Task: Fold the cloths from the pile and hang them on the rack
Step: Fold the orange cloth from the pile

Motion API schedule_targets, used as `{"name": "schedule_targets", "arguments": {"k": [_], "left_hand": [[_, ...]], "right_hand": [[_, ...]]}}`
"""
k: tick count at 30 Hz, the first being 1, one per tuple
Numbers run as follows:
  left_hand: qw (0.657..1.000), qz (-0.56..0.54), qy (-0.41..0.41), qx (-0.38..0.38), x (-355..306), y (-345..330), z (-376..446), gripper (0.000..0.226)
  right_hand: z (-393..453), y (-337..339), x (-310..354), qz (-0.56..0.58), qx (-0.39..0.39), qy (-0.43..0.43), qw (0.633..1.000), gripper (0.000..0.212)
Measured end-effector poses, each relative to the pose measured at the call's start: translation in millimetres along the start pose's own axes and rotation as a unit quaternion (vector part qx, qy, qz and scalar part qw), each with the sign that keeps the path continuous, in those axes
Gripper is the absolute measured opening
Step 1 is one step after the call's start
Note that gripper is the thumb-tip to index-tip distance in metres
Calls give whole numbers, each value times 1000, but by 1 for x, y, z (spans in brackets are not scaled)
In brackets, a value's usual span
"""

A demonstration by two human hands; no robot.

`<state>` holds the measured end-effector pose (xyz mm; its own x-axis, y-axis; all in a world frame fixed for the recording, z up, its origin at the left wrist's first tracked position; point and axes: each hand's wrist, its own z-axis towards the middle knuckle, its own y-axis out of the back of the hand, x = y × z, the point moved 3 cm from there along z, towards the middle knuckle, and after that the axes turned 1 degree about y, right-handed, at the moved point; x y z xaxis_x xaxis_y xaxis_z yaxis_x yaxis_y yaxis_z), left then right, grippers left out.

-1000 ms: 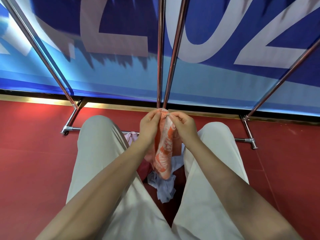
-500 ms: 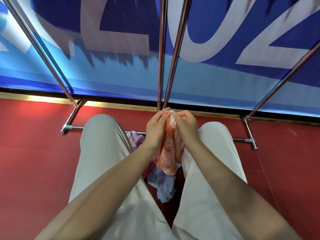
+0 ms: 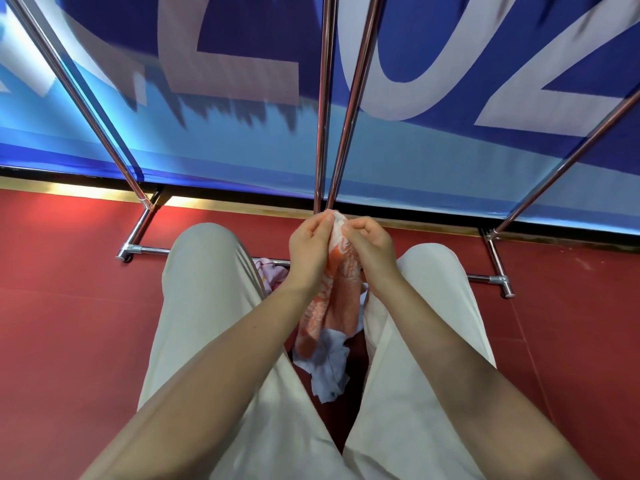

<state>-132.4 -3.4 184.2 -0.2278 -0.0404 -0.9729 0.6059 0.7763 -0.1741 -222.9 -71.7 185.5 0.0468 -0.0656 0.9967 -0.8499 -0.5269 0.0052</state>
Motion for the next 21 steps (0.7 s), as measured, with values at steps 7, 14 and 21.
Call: {"name": "schedule_targets", "arguments": {"k": [7, 14, 21], "left_hand": [[999, -28, 6, -38, -16, 24, 21, 23], [1000, -11, -5, -22, -16, 42, 31, 20], [995, 26, -45, -86, -24, 74, 41, 21]], "right_hand": [[-1, 13, -13, -147, 79, 71, 983, 5], [-11, 22, -40, -215, 116, 49, 969, 21], [-14, 43, -60, -269, 138, 32, 953, 29]]}}
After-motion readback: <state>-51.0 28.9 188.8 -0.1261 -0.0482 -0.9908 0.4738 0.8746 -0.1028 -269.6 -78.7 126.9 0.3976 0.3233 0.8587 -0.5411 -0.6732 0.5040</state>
